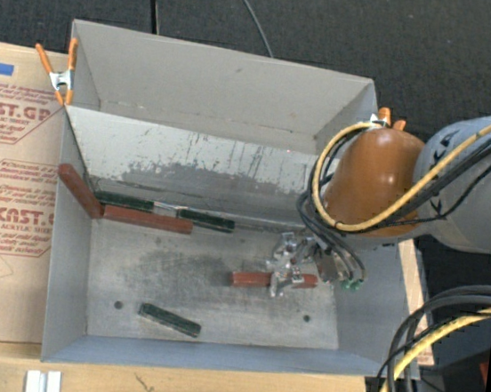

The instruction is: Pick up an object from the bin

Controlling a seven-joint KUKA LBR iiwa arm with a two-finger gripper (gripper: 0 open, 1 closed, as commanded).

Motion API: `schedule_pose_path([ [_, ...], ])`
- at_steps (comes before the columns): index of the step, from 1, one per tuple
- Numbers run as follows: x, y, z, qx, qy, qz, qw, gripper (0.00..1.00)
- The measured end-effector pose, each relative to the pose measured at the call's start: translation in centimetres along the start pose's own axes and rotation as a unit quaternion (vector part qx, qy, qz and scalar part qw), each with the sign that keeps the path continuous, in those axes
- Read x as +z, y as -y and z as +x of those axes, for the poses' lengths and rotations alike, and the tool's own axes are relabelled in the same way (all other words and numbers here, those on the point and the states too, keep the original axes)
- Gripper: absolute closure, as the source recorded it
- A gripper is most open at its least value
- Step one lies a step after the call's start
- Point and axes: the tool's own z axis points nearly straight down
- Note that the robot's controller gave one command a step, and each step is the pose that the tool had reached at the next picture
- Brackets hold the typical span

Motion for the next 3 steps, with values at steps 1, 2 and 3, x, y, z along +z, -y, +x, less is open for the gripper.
schedule_pose_path([
  [1,-0.7,0.0,0.0,0.0,0.0001,0.0,1.0,1.0],
  [2,-1.2,0.0,0.0,0.0,-0.0006,0.0,1.0,1.0],
  [3,-1.7,0.0,0.0,0.0,-0.0008,0.0,1.0,1.0],
])
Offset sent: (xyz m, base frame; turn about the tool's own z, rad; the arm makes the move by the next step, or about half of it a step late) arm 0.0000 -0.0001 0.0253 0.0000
